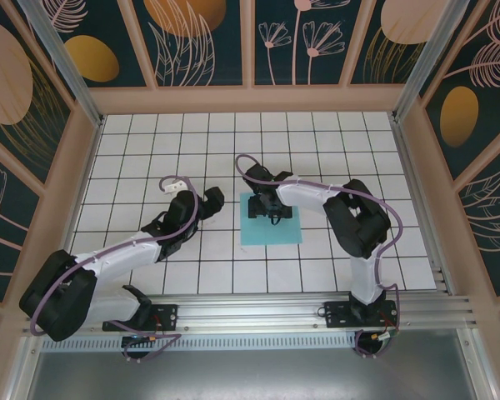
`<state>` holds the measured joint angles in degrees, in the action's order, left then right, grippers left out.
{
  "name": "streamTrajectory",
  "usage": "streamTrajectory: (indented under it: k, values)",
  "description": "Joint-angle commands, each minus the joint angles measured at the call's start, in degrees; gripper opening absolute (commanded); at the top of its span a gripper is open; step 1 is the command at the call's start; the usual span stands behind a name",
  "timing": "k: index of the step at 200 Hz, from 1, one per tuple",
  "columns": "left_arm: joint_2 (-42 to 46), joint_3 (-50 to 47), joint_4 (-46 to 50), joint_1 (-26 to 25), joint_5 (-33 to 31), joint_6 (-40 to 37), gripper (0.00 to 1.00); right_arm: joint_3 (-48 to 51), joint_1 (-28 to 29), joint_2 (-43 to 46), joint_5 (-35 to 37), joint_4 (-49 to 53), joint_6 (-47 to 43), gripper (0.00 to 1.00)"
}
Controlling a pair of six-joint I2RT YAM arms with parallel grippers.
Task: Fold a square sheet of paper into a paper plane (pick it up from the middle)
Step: Fold a square sheet of paper at the center of the table.
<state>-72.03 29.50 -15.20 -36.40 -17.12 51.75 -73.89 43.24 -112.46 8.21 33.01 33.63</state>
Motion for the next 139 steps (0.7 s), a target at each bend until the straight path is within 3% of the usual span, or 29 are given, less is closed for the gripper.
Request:
streamTrajectory:
  k: [1, 55, 118, 139]
  values:
    - [0.5, 0.1, -0.1, 0.3, -0.8, 0.2, 0.99, 1.3, 0.3, -4.3, -1.4, 1.5, -0.7, 0.84]
    - [0.5, 0.3, 0.0, 0.3, -0.5, 0.1, 0.98, -0.8, 0.3, -2.9, -0.8, 2.5, -1.5, 0.80]
    - [0.2, 1.3, 1.0, 0.2, -0.3, 0.0, 0.98, -0.7, -0.7, 1.8, -3.2, -0.3, -0.9, 0.52]
    - [0.1, 1.5, 1.3, 0.3, -0.2, 0.1, 0.98, -0.6, -0.7, 3.9, -3.6, -1.1, -0.8, 0.50]
